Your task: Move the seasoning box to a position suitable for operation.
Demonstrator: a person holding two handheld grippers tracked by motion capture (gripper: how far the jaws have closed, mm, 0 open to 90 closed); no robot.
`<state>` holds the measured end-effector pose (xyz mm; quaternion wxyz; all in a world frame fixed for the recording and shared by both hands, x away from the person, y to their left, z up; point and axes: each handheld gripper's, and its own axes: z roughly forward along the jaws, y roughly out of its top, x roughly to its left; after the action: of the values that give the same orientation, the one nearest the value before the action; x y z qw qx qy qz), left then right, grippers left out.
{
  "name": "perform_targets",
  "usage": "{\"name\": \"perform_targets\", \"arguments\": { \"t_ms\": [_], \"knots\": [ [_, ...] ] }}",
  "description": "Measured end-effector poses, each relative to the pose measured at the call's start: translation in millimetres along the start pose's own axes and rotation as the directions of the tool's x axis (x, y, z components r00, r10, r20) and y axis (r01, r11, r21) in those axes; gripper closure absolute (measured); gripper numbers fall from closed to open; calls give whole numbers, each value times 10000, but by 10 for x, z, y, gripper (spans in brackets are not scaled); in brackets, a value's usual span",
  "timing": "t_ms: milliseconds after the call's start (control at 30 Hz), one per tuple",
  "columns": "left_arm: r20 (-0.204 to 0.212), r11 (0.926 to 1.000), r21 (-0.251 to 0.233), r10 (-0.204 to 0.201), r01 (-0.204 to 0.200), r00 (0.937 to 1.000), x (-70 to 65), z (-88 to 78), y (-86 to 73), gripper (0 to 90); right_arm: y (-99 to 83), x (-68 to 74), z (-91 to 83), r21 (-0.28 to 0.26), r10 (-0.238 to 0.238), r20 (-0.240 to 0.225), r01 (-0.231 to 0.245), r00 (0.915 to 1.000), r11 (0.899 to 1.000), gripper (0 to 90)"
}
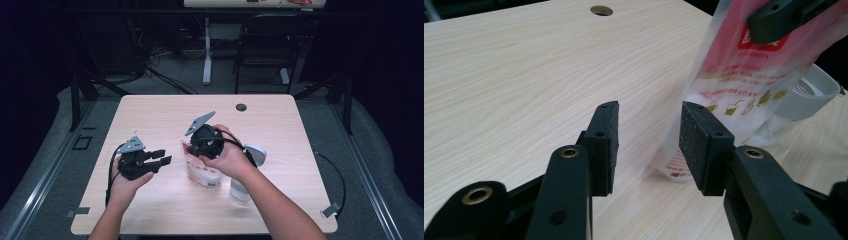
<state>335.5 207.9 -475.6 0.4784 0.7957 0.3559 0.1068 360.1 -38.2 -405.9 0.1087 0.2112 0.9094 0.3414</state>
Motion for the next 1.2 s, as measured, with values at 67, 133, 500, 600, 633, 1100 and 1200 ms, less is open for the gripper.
{"name": "perform_targets", "arguments": {
  "t_ms": [67, 133, 500, 600, 633, 1100, 1200],
  "knots": [
    [17, 10000, -1, -36, 36, 10000, 4, 5, -6, 598, -16, 5, -18, -55, -24, 40, 24, 10000, 10000, 900],
    [-5, 10000, -1, -50, 50, 10000, 3, 11, -10, 596, -31, 4, -39, -35, -79, 47, 80, 10000, 10000, 900],
    [317, 9994, 160, 294, -299, 9991, -18, 96, -60, 542, -104, 28, -101, -216, -238, -113, 236, 9997, 9995, 900],
    [604, 9990, 109, 417, -424, 9973, -19, 120, -92, 525, -106, 35, -117, -260, -337, -241, 331, 9991, 9991, 900],
    [721, 9989, 78, 466, -472, 9963, -13, 129, -106, 516, -109, 39, -120, -280, -343, -256, 336, 9991, 9990, 900],
    [2231, 9839, 976, 1248, -1496, 9668, -71, 470, -438, 451, -151, 92, -152, -317, -782, -580, 764, 9952, 9966, 900],
    [2270, 9746, 1224, 1564, -1874, 9613, -128, 544, -462, 458, -159, 101, -150, -376, -743, -574, 723, 9956, 9967, 900]
  ]
}}
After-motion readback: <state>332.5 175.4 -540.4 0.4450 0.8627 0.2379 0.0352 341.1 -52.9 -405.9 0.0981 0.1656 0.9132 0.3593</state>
